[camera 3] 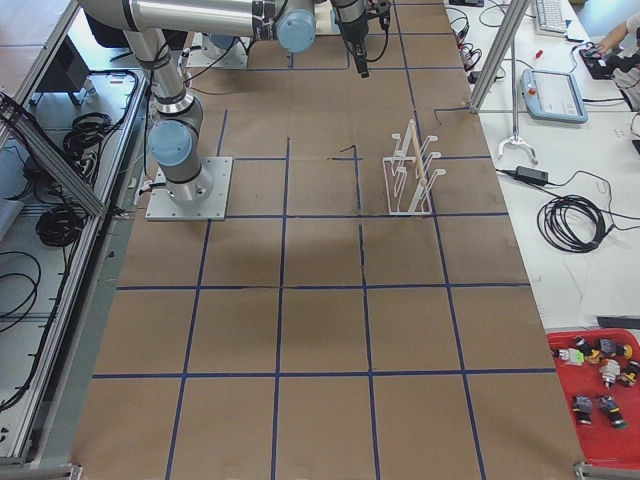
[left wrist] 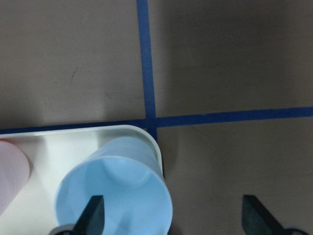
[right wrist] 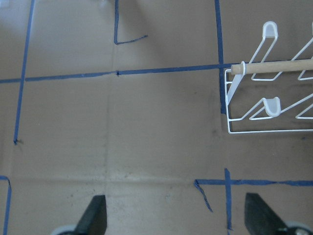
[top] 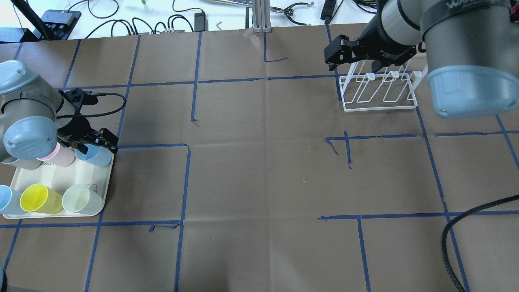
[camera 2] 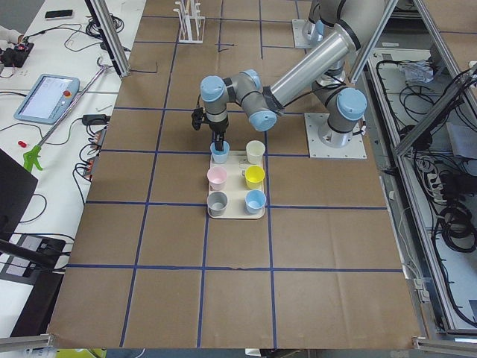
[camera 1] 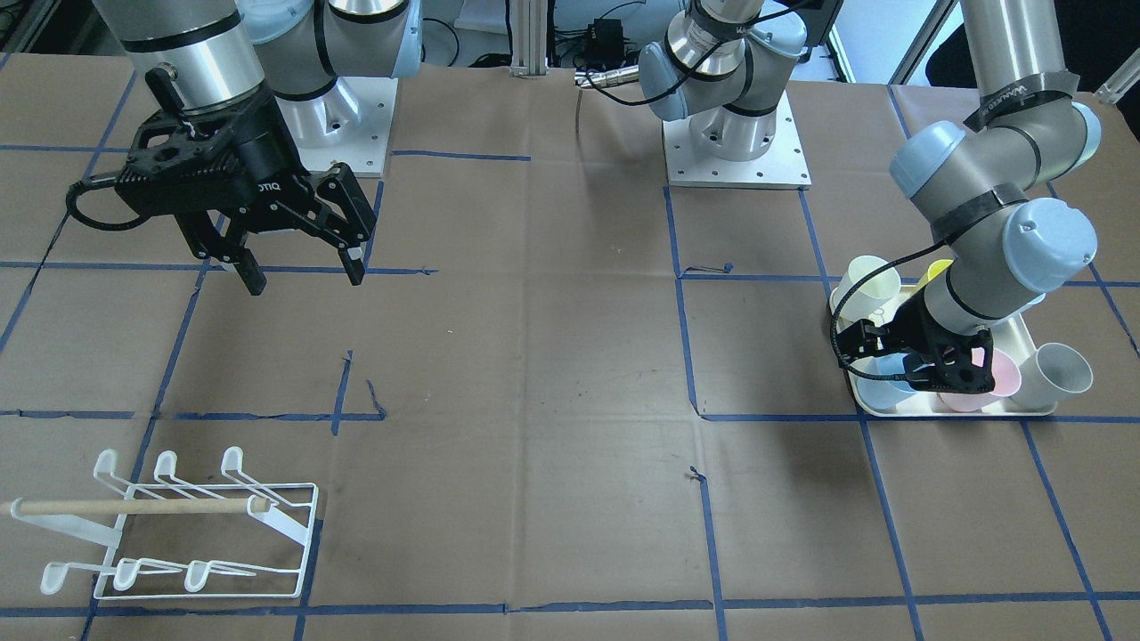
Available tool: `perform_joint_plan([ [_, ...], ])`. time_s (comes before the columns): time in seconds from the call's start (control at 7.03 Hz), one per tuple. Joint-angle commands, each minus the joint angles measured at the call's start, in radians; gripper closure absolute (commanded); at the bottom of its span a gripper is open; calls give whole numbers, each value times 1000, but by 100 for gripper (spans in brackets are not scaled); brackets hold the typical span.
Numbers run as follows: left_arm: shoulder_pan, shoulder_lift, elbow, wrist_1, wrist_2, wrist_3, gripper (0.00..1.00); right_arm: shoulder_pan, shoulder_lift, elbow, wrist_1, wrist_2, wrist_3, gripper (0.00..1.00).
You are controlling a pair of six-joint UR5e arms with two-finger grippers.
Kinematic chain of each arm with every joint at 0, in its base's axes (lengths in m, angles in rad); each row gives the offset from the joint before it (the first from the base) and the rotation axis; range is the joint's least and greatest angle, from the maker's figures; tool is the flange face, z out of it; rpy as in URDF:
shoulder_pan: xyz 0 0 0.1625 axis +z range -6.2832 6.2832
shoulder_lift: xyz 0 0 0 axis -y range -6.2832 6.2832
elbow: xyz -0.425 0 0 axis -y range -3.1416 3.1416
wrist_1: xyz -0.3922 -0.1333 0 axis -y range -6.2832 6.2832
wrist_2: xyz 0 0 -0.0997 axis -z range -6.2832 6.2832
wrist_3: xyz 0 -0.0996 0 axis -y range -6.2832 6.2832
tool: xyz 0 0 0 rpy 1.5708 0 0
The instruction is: Transfer IKEA cup to right arm and place on rack
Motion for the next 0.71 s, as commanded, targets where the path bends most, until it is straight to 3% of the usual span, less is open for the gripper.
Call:
perform_joint_plan([
  [0.0, 3, -1, -5, 3, 3, -1, 22, 0, -8, 107, -240, 107, 160, 0],
  [0.14, 3, -1, -2, 3, 56, 1, 63, 0, -11, 156, -364, 146, 212, 0],
  [0.28, 3, -2, 6, 3, 104, -2, 89, 1, -13, 204, -476, 178, 326, 0],
  [0.43, 3, -1, 12, 4, 103, -2, 100, 0, -4, 244, -589, 285, 469, 0],
  [0.57, 5, 14, 17, 4, 100, -4, 100, 1, -11, 274, -712, 318, 592, 0],
])
